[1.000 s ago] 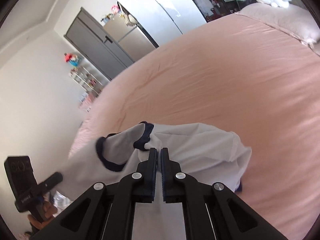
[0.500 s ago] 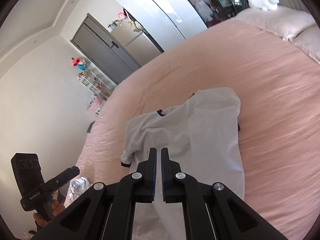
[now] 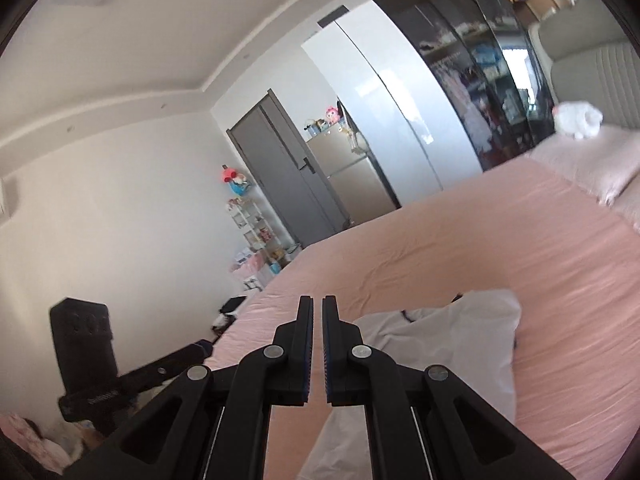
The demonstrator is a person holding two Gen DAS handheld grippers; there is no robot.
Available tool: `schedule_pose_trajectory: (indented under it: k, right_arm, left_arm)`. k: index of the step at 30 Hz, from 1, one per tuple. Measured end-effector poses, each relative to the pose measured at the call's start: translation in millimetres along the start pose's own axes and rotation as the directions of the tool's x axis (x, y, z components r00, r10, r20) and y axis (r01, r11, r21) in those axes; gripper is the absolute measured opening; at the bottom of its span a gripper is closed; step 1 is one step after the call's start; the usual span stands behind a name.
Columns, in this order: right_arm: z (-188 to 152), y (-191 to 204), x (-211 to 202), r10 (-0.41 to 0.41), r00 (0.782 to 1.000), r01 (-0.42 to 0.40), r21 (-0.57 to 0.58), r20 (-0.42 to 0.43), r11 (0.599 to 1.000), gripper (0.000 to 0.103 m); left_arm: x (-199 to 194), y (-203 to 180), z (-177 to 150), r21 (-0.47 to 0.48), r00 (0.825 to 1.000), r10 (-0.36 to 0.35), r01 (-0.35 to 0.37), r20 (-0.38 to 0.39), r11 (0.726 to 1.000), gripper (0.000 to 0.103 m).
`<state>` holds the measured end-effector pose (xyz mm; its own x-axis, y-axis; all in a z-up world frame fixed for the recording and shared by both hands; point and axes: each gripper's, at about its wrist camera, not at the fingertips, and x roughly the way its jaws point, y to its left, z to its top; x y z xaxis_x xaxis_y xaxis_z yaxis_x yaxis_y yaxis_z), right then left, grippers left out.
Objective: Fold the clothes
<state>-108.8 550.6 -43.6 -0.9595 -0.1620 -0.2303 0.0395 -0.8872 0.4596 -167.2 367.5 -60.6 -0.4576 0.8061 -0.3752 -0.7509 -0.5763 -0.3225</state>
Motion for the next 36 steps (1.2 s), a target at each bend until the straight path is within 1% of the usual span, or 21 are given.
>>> schedule_pose_trajectory:
  k: [2, 4, 5, 7, 9, 11, 12, 13, 14, 15, 16, 17, 18, 19, 20, 21, 24, 27, 30, 34, 36]
  right_arm:
    - [2, 16, -8, -0.089, 0.995, 0.094, -0.106, 0.054, 0.99, 0.002]
    - [1, 32, -13, -0.175, 0.978, 0.197, -0.214, 0.116, 0.957, 0.002]
    - [1, 36, -13, -0.2, 0.972, 0.226, -0.252, 0.124, 0.941, 0.002]
    - [1, 43, -11, -0.247, 0.958, 0.281, -0.324, 0.142, 0.903, 0.003]
    - [0, 44, -3, -0.305, 0.938, 0.345, -0.368, 0.163, 0.864, 0.007]
    - [-2, 39, 9, -0.34, 0.924, 0.383, -0.403, 0.178, 0.831, 0.025]
    - [-2, 36, 15, -0.348, 0.92, 0.392, -0.414, 0.179, 0.822, 0.029]
    - [-2, 32, 22, -0.35, 0.92, 0.392, -0.424, 0.175, 0.816, 0.037]
    - [-4, 26, 32, -0.361, 0.916, 0.401, -0.43, 0.175, 0.809, 0.045]
    - [-5, 22, 38, -0.374, 0.909, 0.416, -0.431, 0.183, 0.801, 0.05]
    - [-6, 17, 45, -0.387, 0.903, 0.43, -0.429, 0.189, 0.795, 0.057]
    - [-7, 10, 47, -0.4, 0.898, 0.439, -0.426, 0.183, 0.791, 0.061]
    - [-7, 4, 55, -0.412, 0.894, 0.446, -0.42, 0.175, 0.79, 0.062]
    - [-7, -5, 61, -0.424, 0.89, 0.455, -0.407, 0.17, 0.792, 0.064]
    - [-7, -13, 68, -0.436, 0.885, 0.464, -0.394, 0.165, 0.793, 0.067]
    - [-6, -22, 76, -0.45, 0.879, 0.474, -0.382, 0.158, 0.793, 0.068]
    - [-4, -48, 98, -0.492, 0.859, 0.508, -0.354, 0.142, 0.785, 0.069]
    - [-4, -73, 131, -0.531, 0.842, 0.521, -0.393, 0.094, 0.758, 0.069]
    - [-5, -95, 163, -0.541, 0.841, 0.501, -0.414, 0.025, 0.76, 0.069]
    - [-3, -129, 197, -0.486, 0.868, 0.426, -0.353, -0.097, 0.833, 0.069]
    - [-5, -142, 212, -0.434, 0.886, 0.37, -0.317, -0.163, 0.873, 0.069]
  left_arm:
    - [2, -2, 1, 0.02, 1.0, -0.007, 0.006, 0.022, 1.0, 0.074]
    - [9, 0, 2, 0.019, 0.999, -0.032, 0.031, 0.03, 0.999, 0.074]
    - [14, 1, 2, 0.018, 0.999, -0.037, 0.037, 0.028, 0.999, 0.074]
    - [27, 4, 1, 0.012, 0.999, -0.031, 0.031, 0.008, 0.999, 0.074]
    - [40, 8, 0, 0.006, 1.0, -0.007, 0.007, -0.003, 1.0, 0.074]
    - [53, 16, -3, -0.008, 1.0, 0.008, -0.008, -0.016, 1.0, 0.074]
    - [60, 21, -3, -0.019, 1.0, 0.013, -0.013, -0.021, 1.0, 0.074]
    - [67, 27, -4, -0.031, 1.0, 0.017, -0.017, -0.024, 0.999, 0.074]
    - [74, 33, -4, -0.038, 0.999, 0.03, -0.031, -0.029, 0.999, 0.074]
    - [82, 39, -5, -0.038, 0.998, 0.054, -0.055, -0.036, 0.998, 0.074]
    - [89, 45, -5, -0.037, 0.996, 0.078, -0.079, -0.043, 0.996, 0.074]
    - [98, 51, -5, -0.028, 0.993, 0.108, -0.11, -0.052, 0.994, 0.071]
    - [106, 56, -5, -0.006, 0.988, 0.143, -0.144, -0.06, 0.99, 0.055]
    - [114, 62, -6, 0.019, 0.983, 0.176, -0.175, -0.061, 0.984, 0.045]
    - [120, 67, -6, 0.036, 0.977, 0.207, -0.205, -0.058, 0.978, 0.029]
    - [127, 74, -6, 0.044, 0.972, 0.226, -0.224, -0.057, 0.974, 0.022]
    - [148, 98, -6, 0.061, 0.965, 0.255, -0.251, -0.067, 0.966, 0.014]
    - [172, 123, -4, 0.084, 0.954, 0.281, -0.273, -0.104, 0.958, 0.01]
    - [196, 146, -4, 0.095, 0.943, 0.299, -0.288, -0.143, 0.953, 0.005]
    - [221, 166, -1, 0.122, 0.93, 0.321, -0.303, -0.177, 0.945, 0.003]
    - [230, 170, 0, 0.134, 0.934, 0.308, -0.287, -0.18, 0.949, 0.002]
